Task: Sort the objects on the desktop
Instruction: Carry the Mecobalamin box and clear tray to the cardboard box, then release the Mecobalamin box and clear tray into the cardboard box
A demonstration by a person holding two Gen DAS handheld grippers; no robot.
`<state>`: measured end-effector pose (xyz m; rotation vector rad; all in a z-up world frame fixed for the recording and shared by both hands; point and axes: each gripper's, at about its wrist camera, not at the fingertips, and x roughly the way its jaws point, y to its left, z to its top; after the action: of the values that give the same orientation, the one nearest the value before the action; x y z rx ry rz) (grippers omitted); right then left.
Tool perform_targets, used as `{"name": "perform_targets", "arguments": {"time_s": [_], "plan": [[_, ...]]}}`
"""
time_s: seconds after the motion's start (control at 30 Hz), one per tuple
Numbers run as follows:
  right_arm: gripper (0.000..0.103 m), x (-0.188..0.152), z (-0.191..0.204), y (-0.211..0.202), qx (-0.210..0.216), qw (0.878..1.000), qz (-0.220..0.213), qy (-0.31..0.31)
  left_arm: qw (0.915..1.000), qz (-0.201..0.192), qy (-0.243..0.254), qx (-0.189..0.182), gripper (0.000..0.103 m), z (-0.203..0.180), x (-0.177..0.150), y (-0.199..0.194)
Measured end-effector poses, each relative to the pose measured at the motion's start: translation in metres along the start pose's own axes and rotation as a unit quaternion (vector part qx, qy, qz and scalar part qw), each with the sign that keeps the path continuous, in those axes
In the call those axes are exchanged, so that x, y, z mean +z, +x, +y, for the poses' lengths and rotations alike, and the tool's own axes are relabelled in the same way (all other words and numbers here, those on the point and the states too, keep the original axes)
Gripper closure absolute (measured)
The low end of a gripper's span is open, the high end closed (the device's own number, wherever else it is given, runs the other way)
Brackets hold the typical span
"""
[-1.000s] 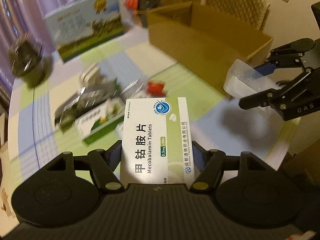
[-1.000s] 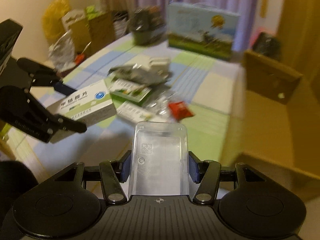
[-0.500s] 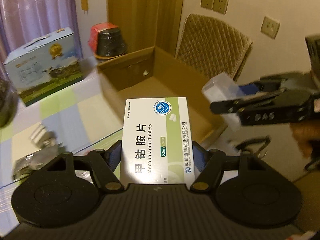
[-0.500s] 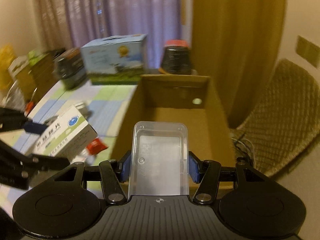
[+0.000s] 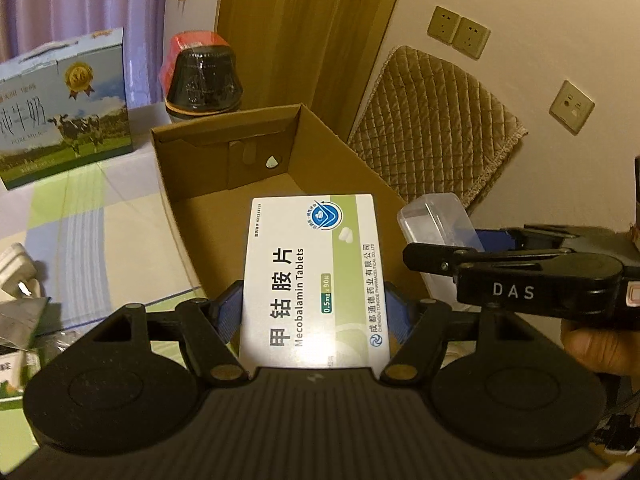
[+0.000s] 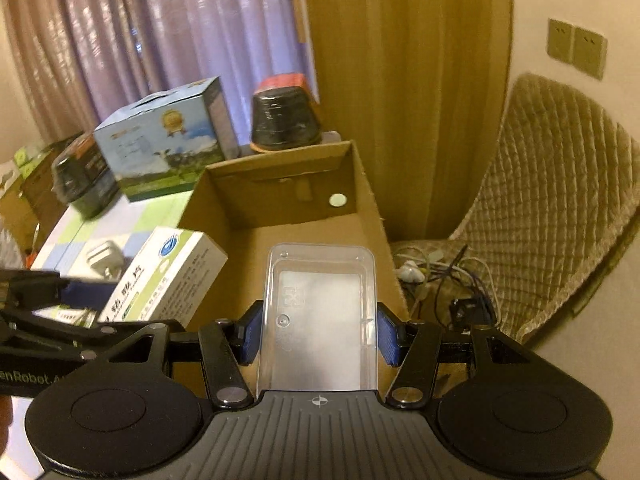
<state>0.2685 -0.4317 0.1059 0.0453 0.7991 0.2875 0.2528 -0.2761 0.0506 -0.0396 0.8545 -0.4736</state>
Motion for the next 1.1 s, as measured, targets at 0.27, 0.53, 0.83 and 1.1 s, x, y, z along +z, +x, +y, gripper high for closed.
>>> {"name": "perform_targets", "arguments": {"time_s": [0.27,0.53,0.83,1.1], "plan": [[0.050,-0.001,-0.009,0.011,0.003,1.000,0.008,0.010,0.9999,-0.008,-0.010,-0.006,0.030,0.003,-0.001,0.011],[0.050,-0.006,-0.003,0.021,0.006,1.000,0.018,0.007,0.9998,-0.019,-0.001,0.011,0.028,0.019,-0.012,-0.006],[0.034,-0.002,0.003,0.025,0.019,0.999,0.011,0.024,0.9996,-0.024,-0.003,0.017,0.028,0.031,-0.024,-0.023],[0.029,-0.002,0.007,0.001,0.013,1.000,-0.008,0.027,0.9990,-0.028,-0.008,0.032,0.025,0.048,-0.036,-0.044]]}}
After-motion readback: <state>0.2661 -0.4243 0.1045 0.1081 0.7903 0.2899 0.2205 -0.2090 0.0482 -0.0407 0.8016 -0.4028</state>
